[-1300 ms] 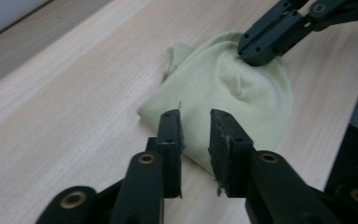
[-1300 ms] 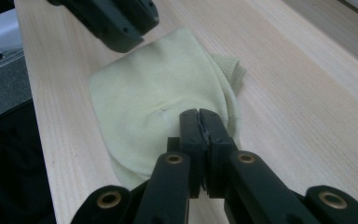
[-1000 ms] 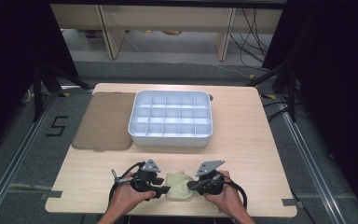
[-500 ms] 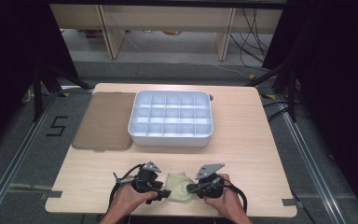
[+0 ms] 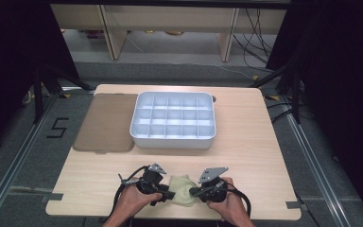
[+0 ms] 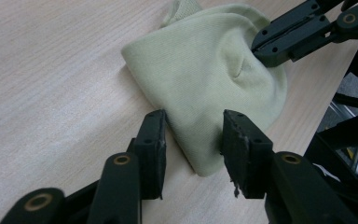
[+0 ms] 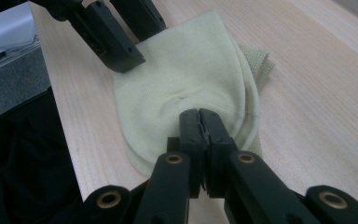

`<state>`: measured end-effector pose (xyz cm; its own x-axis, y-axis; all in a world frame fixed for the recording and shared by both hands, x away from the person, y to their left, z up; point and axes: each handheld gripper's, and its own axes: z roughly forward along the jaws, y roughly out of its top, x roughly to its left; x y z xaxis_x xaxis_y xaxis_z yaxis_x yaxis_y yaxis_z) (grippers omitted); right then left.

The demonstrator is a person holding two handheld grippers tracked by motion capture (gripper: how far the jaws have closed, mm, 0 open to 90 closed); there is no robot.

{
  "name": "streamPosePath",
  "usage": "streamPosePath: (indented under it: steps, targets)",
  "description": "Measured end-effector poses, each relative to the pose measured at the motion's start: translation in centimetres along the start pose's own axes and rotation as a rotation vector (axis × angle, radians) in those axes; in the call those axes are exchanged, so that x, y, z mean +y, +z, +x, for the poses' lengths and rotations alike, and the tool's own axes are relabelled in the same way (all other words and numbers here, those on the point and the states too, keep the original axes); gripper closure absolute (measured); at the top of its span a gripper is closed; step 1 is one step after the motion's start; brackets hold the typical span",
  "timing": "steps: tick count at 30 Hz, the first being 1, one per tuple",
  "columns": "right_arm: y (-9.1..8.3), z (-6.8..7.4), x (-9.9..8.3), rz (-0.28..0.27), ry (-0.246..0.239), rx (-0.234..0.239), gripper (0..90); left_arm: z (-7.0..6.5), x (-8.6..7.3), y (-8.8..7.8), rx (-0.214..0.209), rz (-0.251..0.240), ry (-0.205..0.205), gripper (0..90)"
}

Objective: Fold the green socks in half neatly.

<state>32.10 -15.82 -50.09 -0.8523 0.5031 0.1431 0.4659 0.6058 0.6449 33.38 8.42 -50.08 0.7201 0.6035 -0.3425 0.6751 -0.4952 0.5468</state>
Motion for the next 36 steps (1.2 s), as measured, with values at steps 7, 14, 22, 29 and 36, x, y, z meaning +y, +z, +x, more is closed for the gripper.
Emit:
streamPosePath:
  steps: [7,14,22,29,36]
  targets:
    - [-0.1,0.1,-0.1,-0.005,-0.003,0.002,89.0,0.5,-0.1,0.2,-0.016,-0.026,-0.003,70.8]
    - [0.0,0.0,-0.1,-0.009,-0.005,-0.001,88.8,0.2,0.1,-0.1,0.010,-0.058,0.045,83.3]
    - [-0.9,0.6,0.7,-0.074,-0.010,0.021,88.1,-0.3,0.8,-1.0,0.038,-0.045,0.106,83.9]
    - [0.2,1.3,1.5,-0.089,-0.040,0.055,88.1,-0.3,1.5,-1.3,0.039,-0.011,0.144,83.7]
    - [1.9,2.0,2.3,-0.065,-0.057,0.082,88.1,0.1,1.7,-1.5,0.047,0.005,0.159,83.7]
